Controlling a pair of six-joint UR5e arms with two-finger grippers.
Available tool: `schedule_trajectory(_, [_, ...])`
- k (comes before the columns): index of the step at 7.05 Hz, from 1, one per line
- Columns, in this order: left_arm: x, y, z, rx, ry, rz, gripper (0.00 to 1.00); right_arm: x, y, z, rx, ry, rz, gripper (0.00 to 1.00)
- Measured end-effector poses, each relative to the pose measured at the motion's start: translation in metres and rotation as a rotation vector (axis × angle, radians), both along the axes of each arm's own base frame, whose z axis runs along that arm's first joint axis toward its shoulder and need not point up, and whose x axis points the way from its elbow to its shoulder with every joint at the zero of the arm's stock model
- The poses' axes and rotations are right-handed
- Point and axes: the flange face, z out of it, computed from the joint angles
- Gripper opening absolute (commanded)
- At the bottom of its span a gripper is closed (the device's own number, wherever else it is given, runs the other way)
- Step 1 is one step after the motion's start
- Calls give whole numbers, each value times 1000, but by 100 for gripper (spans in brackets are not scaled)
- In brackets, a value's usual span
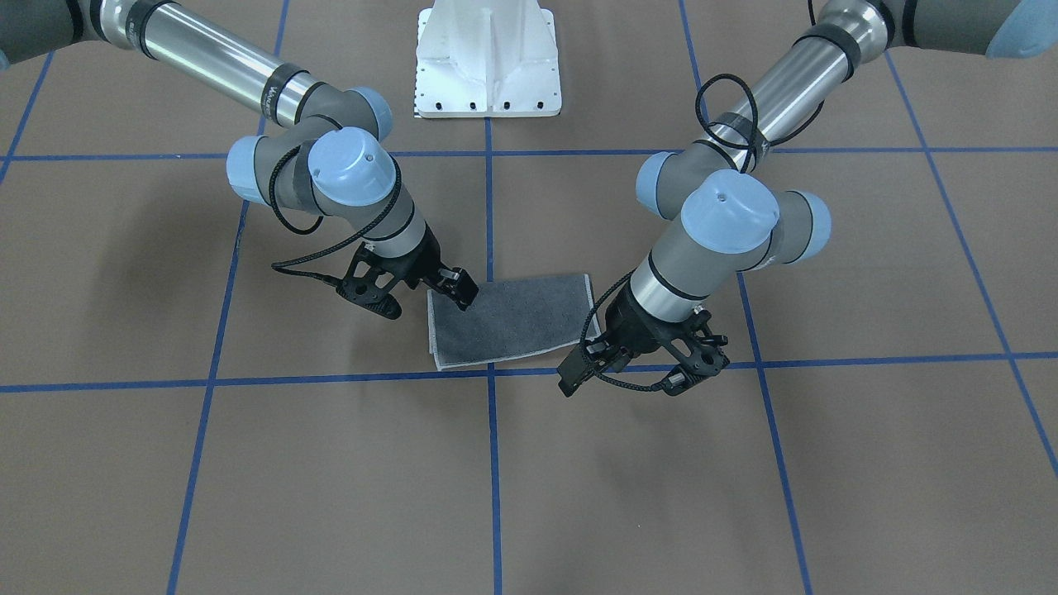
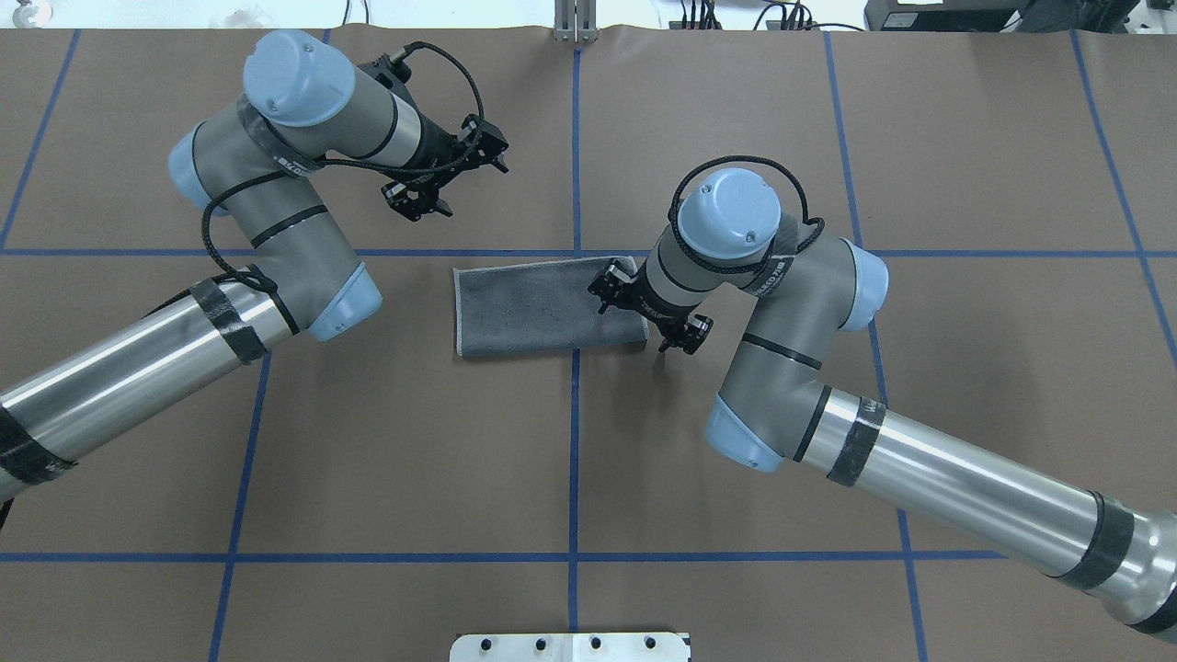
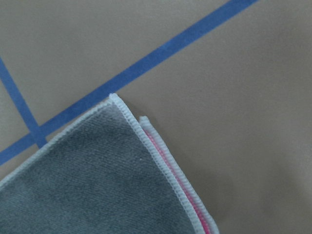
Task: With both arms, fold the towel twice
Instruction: 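Grasp the end of the folded strip farthest from the left arm with the right gripper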
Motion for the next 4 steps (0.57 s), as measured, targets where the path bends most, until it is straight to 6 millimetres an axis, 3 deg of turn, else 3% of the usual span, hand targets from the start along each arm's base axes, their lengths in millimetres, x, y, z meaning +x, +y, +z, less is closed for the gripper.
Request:
schedule_trajectory(2, [0,0,1,0,0,1,99,3,-3,3,-4,4,8,55])
schedule_trajectory(3, [0,0,1,0,0,0,99,4,-4,2,-6,3,11,25])
schedule_trajectory(4, [0,0,1,0,-1,0,99,4,-5,2,-8,2,14,5])
